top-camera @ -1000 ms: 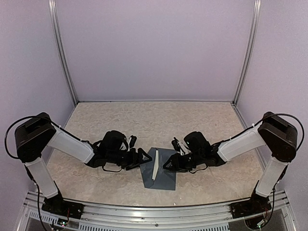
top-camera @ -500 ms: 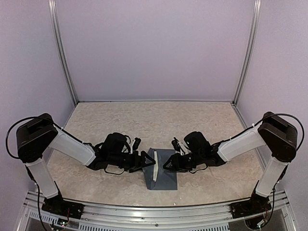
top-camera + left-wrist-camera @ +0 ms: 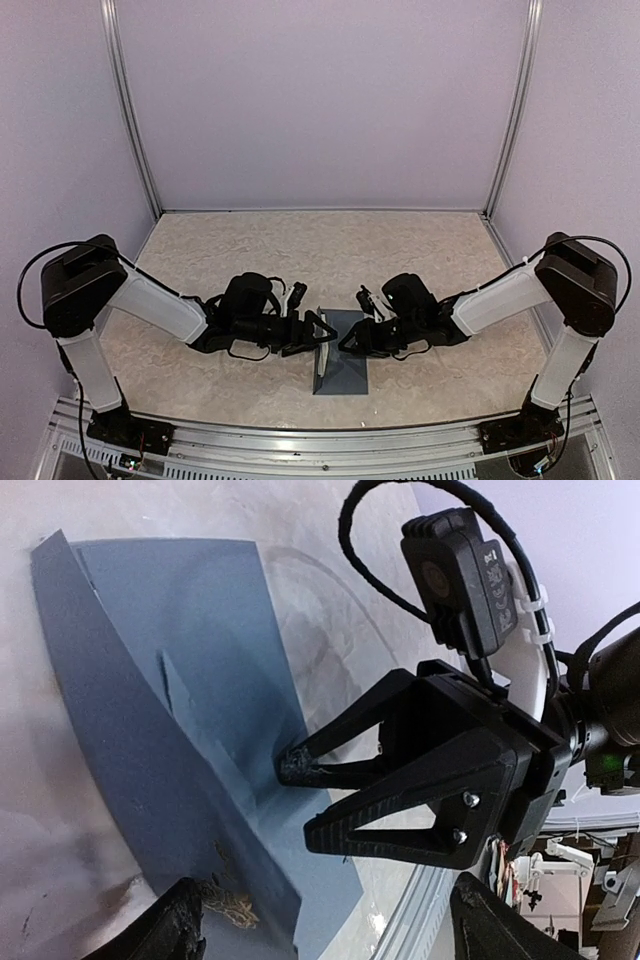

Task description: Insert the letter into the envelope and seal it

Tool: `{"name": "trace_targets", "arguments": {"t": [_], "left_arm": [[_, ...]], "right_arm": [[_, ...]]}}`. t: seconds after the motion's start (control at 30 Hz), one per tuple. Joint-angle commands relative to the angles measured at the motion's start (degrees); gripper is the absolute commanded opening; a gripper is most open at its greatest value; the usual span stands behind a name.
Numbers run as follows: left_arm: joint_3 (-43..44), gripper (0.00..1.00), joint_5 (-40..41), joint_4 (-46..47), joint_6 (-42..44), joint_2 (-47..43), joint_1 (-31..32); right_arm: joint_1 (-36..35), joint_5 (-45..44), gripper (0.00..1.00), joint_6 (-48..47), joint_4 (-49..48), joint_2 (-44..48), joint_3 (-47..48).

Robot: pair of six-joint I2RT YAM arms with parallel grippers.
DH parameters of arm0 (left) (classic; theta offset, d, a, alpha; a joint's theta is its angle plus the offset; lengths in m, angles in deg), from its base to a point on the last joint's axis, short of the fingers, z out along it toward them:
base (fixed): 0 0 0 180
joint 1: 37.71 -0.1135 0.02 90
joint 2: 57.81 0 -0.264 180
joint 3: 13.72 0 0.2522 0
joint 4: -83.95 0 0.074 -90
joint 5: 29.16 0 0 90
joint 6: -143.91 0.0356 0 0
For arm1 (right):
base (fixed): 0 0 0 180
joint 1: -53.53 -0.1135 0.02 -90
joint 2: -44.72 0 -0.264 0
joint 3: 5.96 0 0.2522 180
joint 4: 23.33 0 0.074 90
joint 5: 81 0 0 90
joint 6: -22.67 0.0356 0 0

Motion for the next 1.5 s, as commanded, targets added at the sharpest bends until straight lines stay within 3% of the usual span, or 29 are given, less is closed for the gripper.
{"name": "trace_targets", "arguments": {"t": [0.0, 0.27, 0.53, 0.67, 0.83, 1.13, 1.2, 1.37, 1.47], "left_arm": [[3.2, 0.81, -1.5, 3.0, -0.2, 2.5, 1.3], [6.0, 0.81, -3.1, 2.7, -0.2, 8.7, 2.1], [7.4, 0.81, -2.3, -4.7, 1.7, 11.0, 1.6], [6.4, 0.82, 0.4, -5.3, 4.3, 5.4, 1.1], [6.4, 0.84, 10.8, -16.1, 11.1, -7.9, -1.0], [0.2, 0.85, 18.6, -28.0, 13.8, -18.9, -12.7], [-1.5, 0.83, 18.9, -28.4, 13.6, -20.0, -14.9], [-4.8, 0.64, 17.1, -27.8, 13.0, -20.4, -18.9], [-5.1, 0.59, 16.5, -27.5, 13.3, -19.7, -19.4]], "right_arm": [[0.3, -0.9, 0.42, 0.3, 3.2, -2.3, -0.1], [0.2, -0.9, 0.42, 0.6, 3.0, -2.3, -0.3], [0.2, -2.2, 0.43, 0.6, 3.2, 4.4, -1.2], [0.2, -3.1, 0.43, -1.0, 4.5, 6.9, -0.8], [0.2, -4.2, 0.46, -6.3, 7.5, 7.7, 4.0], [-0.4, -1.9, 0.57, -18.0, 11.8, -1.8, 18.9], [-1.2, -1.1, 0.57, -19.7, 13.4, -5.0, 23.3], [-3.5, 1.5, 0.53, -21.3, 14.9, -12.1, 31.6], [-4.6, 3.8, 0.44, -22.2, 15.2, -16.5, 36.3]]}}
